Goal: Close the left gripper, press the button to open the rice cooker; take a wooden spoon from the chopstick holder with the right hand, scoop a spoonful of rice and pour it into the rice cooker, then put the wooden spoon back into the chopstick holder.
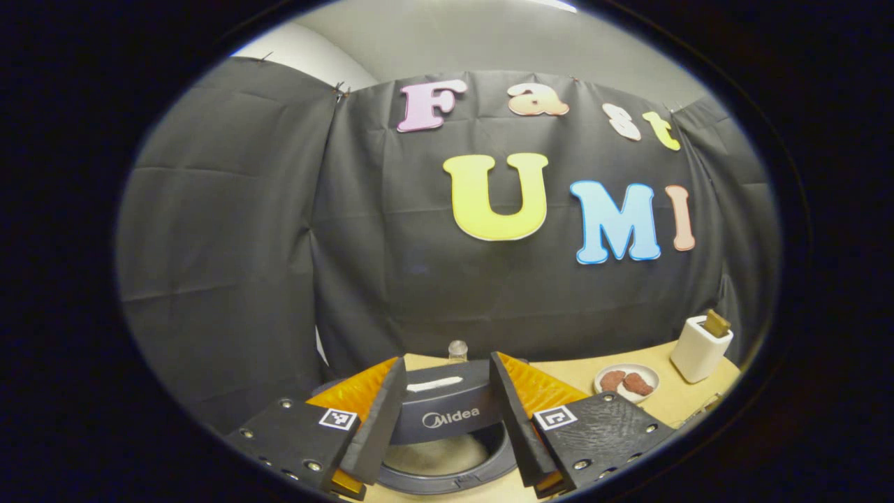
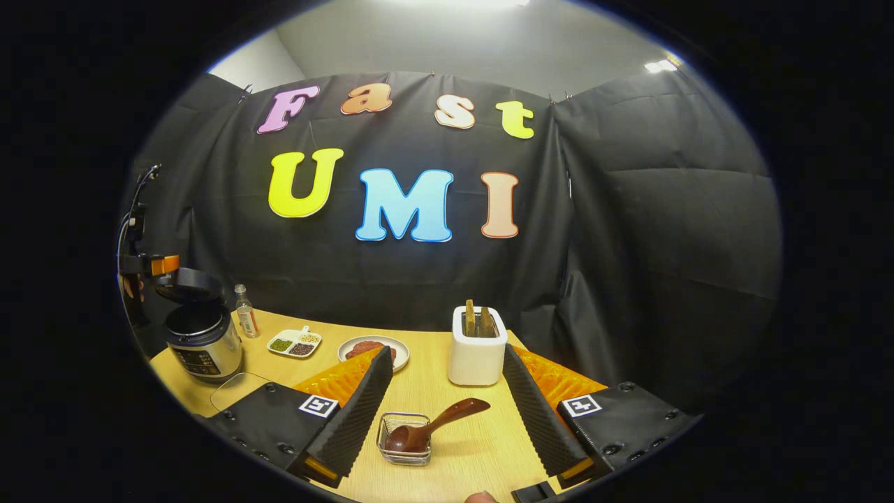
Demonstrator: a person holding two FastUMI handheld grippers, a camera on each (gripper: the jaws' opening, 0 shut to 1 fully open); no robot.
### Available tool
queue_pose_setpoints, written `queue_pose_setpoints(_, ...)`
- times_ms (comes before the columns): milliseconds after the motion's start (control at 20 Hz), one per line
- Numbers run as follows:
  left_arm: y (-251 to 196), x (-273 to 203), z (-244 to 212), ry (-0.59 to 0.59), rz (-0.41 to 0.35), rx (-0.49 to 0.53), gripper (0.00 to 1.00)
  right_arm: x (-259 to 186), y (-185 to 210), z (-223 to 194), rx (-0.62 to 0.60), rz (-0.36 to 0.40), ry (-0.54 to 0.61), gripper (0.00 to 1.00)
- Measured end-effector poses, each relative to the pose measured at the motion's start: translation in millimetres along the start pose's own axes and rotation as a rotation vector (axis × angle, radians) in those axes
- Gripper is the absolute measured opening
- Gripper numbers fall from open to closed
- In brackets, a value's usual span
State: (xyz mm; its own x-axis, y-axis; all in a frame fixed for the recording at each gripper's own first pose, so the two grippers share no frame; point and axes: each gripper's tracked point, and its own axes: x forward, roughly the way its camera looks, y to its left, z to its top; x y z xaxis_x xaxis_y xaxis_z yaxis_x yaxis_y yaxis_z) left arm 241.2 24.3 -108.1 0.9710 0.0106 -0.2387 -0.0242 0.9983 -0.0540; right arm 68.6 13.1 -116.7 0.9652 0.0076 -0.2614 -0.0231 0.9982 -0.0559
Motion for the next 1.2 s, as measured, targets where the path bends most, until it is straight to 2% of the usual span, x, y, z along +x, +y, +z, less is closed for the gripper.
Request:
queue_pose_setpoints(300,-9.6,-10.6,-47.9,0.078,-0.010,-0.025,0.76,-6.0,-5.6,-8.0,0.010,0.003,0.009,1.00)
queue_pose_setpoints(350,-10.9,-10.6,-54.5,0.088,-0.011,-0.025,0.76,-6.3,-5.8,-9.6,0.007,0.005,0.013,0.97)
queue_pose_setpoints(400,-10.2,-11.6,-59.2,0.093,-0.012,-0.023,0.76,-7.0,-6.1,-11.1,0.005,0.006,0.017,1.00)
queue_pose_setpoints(950,-17.3,-19.9,-122.9,0.177,-0.021,-0.018,0.77,-10.0,-3.1,-13.6,0.000,0.020,0.029,1.00)
queue_pose_setpoints(1100,-21.5,-22.1,-129.1,0.097,-0.017,0.025,0.78,-11.2,-3.3,-11.0,-0.006,0.023,0.023,1.00)
queue_pose_setpoints(1200,-20.6,-25.0,-131.1,0.025,-0.016,0.014,0.80,-11.0,-2.9,-10.8,-0.011,0.029,0.020,1.00)
